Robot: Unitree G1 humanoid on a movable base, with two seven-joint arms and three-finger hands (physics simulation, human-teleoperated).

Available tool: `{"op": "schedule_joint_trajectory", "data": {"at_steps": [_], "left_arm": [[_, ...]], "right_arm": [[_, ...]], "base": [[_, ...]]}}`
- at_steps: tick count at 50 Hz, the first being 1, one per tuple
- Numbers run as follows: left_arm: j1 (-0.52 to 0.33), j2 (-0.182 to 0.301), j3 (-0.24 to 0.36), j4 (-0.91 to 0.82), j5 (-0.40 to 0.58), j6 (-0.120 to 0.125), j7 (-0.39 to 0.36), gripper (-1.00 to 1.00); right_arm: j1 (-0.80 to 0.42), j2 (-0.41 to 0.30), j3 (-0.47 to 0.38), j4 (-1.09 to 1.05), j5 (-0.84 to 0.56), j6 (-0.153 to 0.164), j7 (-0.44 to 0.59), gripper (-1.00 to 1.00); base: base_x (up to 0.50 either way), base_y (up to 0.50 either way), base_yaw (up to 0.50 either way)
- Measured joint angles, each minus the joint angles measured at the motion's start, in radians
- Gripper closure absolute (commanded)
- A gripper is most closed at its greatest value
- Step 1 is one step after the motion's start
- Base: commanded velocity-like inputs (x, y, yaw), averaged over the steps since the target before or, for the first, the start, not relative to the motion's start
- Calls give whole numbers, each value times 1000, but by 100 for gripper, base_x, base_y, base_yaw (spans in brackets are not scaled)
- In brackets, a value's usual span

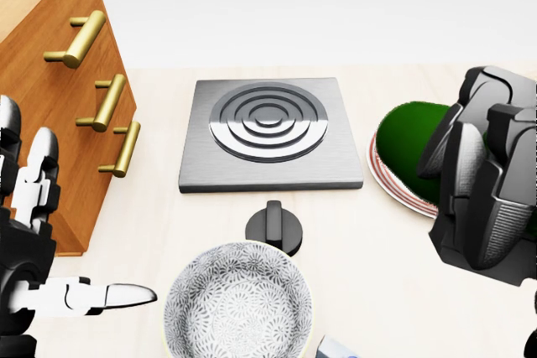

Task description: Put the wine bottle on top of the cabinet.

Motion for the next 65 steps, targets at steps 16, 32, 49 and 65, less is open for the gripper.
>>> {"op": "schedule_joint_trajectory", "data": {"at_steps": [16,32,49,65], "left_arm": [[-106,22,-10,-21,-4,0,41,-100],[-170,27,-32,53,9,0,60,-100],[-280,35,-54,216,27,0,80,-100],[-378,31,-78,379,50,0,98,-100]], "right_arm": [[-55,37,113,-14,-35,0,-29,100],[-126,74,194,33,-68,0,-36,100],[-168,143,287,118,-108,0,-49,100],[-157,191,349,199,-129,0,-59,100]], "base": [[0,0,0],[0,0,0],[0,0,0],[0,0,0]]}}
